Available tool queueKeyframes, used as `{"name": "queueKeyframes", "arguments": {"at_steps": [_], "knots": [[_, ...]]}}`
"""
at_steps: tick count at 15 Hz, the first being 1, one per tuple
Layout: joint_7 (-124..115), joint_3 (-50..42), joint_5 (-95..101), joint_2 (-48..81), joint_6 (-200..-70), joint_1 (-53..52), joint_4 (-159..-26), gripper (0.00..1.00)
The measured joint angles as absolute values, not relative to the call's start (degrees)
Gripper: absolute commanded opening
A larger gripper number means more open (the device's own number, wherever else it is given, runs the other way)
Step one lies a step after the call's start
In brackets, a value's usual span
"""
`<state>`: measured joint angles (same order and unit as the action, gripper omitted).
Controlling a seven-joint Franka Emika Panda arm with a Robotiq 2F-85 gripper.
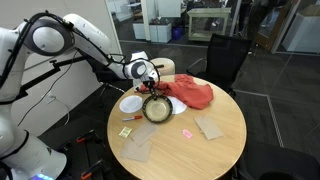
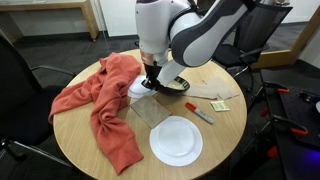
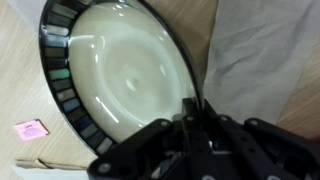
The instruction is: Move the bowl to the left
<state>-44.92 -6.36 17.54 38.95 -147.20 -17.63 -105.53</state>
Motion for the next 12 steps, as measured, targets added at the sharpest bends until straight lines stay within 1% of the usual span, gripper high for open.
{"name": "queueKeyframes", "arguments": {"at_steps": [6,10,11,12], "knots": [[-44.92,-4.96,16.4,39.57,-140.13,-19.37,-103.93,0.03],[-45.16,-5.45,16.61,40.32,-138.66,-20.32,-102.94,0.03],[-45.17,-5.62,16.65,40.4,-138.63,-20.52,-102.87,0.36],[-45.17,-5.79,16.68,40.49,-138.62,-20.69,-102.79,0.37]]}}
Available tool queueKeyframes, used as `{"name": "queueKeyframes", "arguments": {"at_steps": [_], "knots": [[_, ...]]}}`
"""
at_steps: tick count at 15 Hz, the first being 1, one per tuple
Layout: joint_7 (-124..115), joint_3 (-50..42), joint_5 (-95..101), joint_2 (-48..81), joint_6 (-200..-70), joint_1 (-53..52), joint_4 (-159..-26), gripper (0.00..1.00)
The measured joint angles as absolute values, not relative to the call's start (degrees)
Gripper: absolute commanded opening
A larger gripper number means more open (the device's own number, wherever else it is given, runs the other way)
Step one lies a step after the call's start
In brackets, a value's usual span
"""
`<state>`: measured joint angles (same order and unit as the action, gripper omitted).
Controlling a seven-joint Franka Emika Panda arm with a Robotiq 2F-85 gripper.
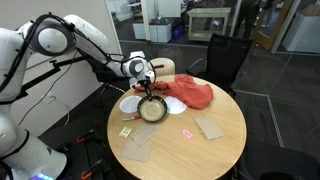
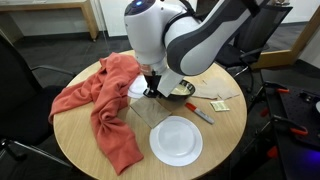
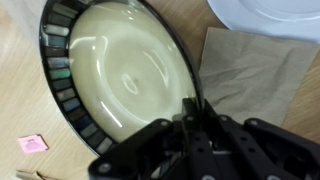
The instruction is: Move the bowl to the left
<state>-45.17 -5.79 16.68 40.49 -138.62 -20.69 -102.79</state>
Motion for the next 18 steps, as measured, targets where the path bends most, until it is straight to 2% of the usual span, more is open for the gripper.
{"name": "queueKeyframes", "arguments": {"at_steps": [8,9,18], "knots": [[-45.28,-6.62,17.46,40.03,-138.6,-21.92,-101.48,0.96],[-45.29,-6.66,17.46,39.59,-138.59,-21.97,-101.52,1.0],[-45.3,-6.71,17.46,27.64,-138.49,-21.43,-110.52,1.0]]}}
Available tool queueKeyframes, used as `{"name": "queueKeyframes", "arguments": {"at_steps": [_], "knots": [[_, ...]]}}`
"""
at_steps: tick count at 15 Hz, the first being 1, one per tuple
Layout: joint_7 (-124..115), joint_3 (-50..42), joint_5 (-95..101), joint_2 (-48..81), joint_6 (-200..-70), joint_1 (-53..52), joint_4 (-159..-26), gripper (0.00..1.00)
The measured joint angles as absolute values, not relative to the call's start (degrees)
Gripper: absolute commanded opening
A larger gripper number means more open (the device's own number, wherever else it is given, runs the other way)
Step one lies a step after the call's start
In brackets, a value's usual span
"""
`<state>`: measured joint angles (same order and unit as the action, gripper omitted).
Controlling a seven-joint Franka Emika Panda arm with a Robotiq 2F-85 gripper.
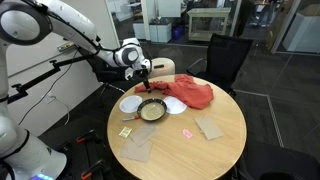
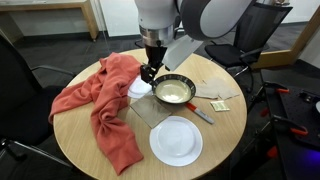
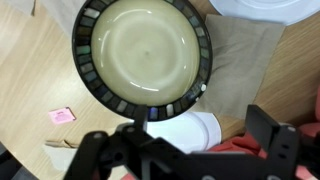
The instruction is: Move the bowl to the left
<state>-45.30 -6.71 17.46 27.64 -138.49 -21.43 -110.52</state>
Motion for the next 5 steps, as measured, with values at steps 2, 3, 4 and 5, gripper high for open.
{"name": "queueKeyframes", "arguments": {"at_steps": [2,3,4,5], "knots": [[-45.3,-6.56,17.46,24.88,-138.49,-21.15,-112.96,1.0],[-45.3,-6.43,17.46,23.77,-138.49,-20.97,-113.96,1.0],[-45.3,-6.34,17.46,22.85,-138.49,-20.82,-114.8,1.0],[-45.3,-6.3,17.46,22.26,-138.49,-20.74,-115.37,1.0]]}}
